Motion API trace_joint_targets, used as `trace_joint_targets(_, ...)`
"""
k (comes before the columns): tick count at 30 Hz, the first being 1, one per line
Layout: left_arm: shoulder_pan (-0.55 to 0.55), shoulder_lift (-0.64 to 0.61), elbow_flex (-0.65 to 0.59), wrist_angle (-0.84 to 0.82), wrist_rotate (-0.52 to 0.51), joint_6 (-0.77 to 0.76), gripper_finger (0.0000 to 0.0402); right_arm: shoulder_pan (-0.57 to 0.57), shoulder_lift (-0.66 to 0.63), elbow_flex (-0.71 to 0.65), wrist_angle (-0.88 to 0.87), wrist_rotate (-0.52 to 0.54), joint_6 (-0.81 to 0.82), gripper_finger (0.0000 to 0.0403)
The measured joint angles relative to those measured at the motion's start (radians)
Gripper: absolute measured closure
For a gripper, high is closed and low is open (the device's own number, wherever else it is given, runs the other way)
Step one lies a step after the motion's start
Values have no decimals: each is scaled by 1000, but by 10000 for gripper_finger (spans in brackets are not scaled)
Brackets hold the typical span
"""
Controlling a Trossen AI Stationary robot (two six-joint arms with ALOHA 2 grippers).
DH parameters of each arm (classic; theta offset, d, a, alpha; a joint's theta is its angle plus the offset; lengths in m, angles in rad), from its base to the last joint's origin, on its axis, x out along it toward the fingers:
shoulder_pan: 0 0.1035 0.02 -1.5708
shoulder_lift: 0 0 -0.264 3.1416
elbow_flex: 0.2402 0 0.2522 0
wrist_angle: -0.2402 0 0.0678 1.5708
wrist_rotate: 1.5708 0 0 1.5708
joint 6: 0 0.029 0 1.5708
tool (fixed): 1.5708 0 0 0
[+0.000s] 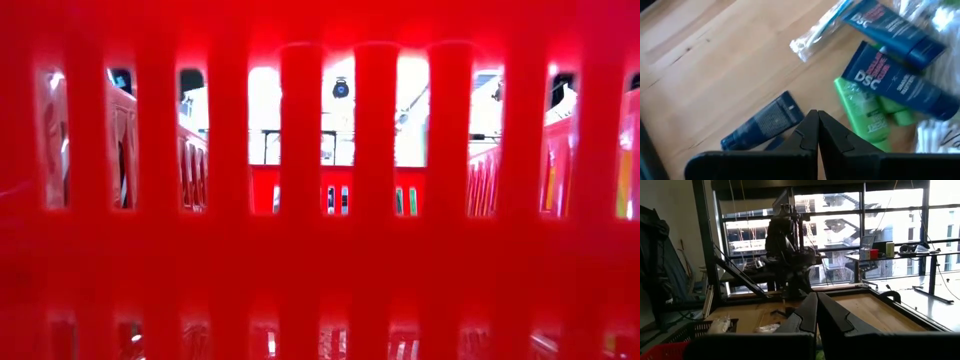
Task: Pick & Place Travel size toiletries
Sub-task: Put the blue shave cream into the red bin
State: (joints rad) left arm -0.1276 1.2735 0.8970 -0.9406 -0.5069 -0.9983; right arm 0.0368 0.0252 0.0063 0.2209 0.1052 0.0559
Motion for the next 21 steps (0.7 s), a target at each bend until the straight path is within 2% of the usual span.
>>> trace_joint_targets(3,9,3,0,-52,1,-21,401,0,0,0,-1,0,0,401)
trace_joint_targets(6,33,6,-12,-105,18,-113,401,0,0,0,-1,-2,0,401)
trace_joint_targets(13,77,6,-134,-86,164,-209,401,0,0,0,-1,-2,0,401)
trace_joint_targets(21,77,6,-229,-73,134,-311,401,0,0,0,-1,-3,0,401)
